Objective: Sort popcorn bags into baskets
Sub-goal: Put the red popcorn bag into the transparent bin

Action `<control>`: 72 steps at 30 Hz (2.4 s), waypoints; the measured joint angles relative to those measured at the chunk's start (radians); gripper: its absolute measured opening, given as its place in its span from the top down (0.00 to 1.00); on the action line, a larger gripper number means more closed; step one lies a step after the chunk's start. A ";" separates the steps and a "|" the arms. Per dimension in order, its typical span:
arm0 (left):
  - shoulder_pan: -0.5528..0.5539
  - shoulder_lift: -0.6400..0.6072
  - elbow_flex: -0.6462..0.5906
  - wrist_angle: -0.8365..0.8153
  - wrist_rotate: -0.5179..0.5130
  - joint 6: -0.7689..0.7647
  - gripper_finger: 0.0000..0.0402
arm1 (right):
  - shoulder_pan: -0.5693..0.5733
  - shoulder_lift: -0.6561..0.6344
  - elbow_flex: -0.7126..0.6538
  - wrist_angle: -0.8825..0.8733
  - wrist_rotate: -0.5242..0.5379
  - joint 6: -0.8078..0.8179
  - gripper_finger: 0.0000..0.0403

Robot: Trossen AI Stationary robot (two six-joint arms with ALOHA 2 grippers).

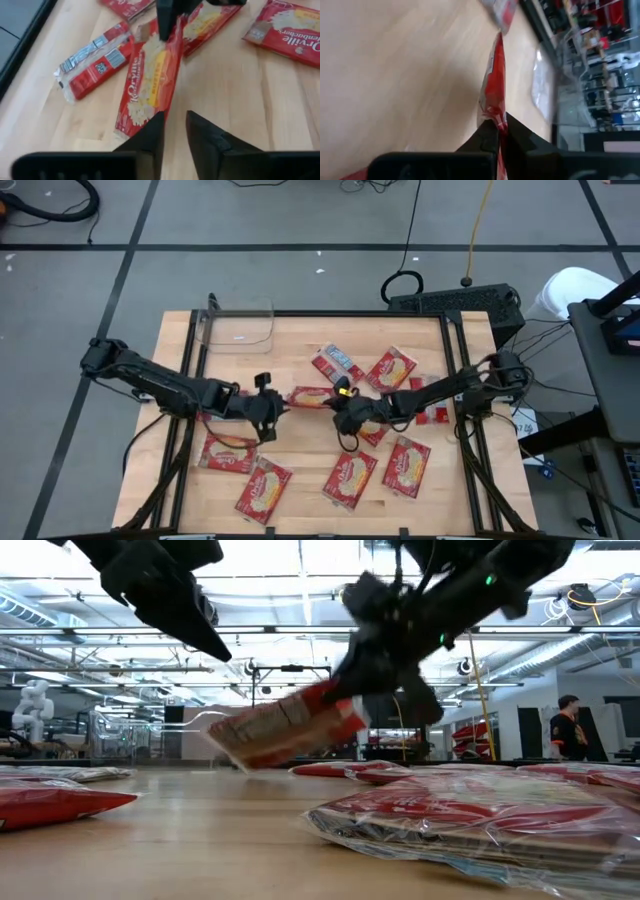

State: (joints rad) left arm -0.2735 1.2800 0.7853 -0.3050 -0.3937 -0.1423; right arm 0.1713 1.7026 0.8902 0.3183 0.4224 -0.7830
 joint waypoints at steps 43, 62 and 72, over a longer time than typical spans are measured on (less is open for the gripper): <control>-0.011 -0.425 0.002 0.113 -0.126 -0.095 0.66 | 0.358 -0.293 0.002 0.036 0.703 -0.589 1.00; -0.011 -0.497 0.002 0.098 -0.157 -0.176 0.66 | 0.359 -0.187 0.002 0.490 0.595 -1.017 1.00; -0.013 -0.498 0.002 0.124 -0.156 -0.456 0.66 | 0.324 -0.187 0.002 0.591 0.464 -1.205 1.00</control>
State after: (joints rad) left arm -0.2863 0.7823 0.7868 -0.1810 -0.5495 -0.5980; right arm 0.4958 1.5154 0.8925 0.9089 0.8862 -1.9883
